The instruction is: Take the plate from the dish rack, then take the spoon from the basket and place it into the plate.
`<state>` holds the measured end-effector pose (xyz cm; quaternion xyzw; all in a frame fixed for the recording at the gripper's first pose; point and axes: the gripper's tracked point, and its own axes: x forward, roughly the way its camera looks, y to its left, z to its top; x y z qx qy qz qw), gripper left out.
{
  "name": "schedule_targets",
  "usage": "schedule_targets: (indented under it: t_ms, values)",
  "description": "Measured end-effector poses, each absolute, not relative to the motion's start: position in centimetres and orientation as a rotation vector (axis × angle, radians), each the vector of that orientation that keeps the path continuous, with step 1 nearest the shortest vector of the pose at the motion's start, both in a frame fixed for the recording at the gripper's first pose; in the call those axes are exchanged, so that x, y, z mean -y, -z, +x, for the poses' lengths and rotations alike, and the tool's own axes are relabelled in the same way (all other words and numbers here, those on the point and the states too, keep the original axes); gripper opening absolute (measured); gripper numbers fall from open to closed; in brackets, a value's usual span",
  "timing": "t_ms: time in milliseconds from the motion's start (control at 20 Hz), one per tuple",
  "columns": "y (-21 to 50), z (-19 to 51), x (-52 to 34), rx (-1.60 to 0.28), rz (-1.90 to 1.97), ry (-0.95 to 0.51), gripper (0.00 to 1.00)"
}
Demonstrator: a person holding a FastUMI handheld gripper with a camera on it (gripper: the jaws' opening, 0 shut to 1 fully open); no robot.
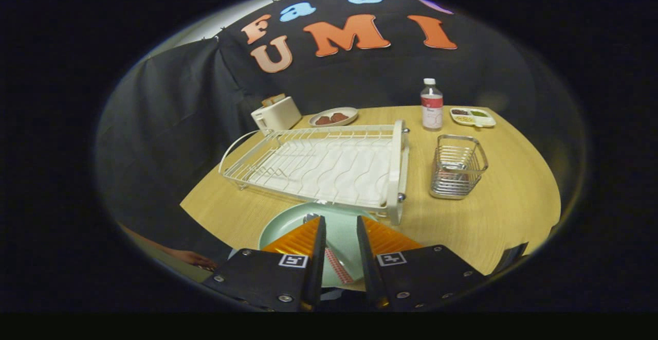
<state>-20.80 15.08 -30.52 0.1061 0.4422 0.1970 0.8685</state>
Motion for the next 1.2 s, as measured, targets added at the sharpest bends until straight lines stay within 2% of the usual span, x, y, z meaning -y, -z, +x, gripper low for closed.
schedule_targets:
  t_ms: [100, 300, 500, 600, 700, 900, 1200]
  values:
    - [29.0, -19.1, -13.6, -0.872, 0.204, -0.365, 0.35]
    - [25.0, -15.4, -10.7, -0.749, 0.149, -0.298, 0.49]
    - [19.7, -11.8, -8.8, -0.608, 0.131, -0.239, 0.5]
    - [16.8, -10.3, -8.2, -0.535, 0.117, -0.218, 0.56]
    - [14.2, -8.7, -7.5, -0.465, 0.099, -0.191, 0.66]
    - [9.8, -6.5, -7.0, -0.362, 0.084, -0.172, 0.7]
    - [6.3, -4.2, -6.3, -0.268, 0.044, -0.131, 0.85]
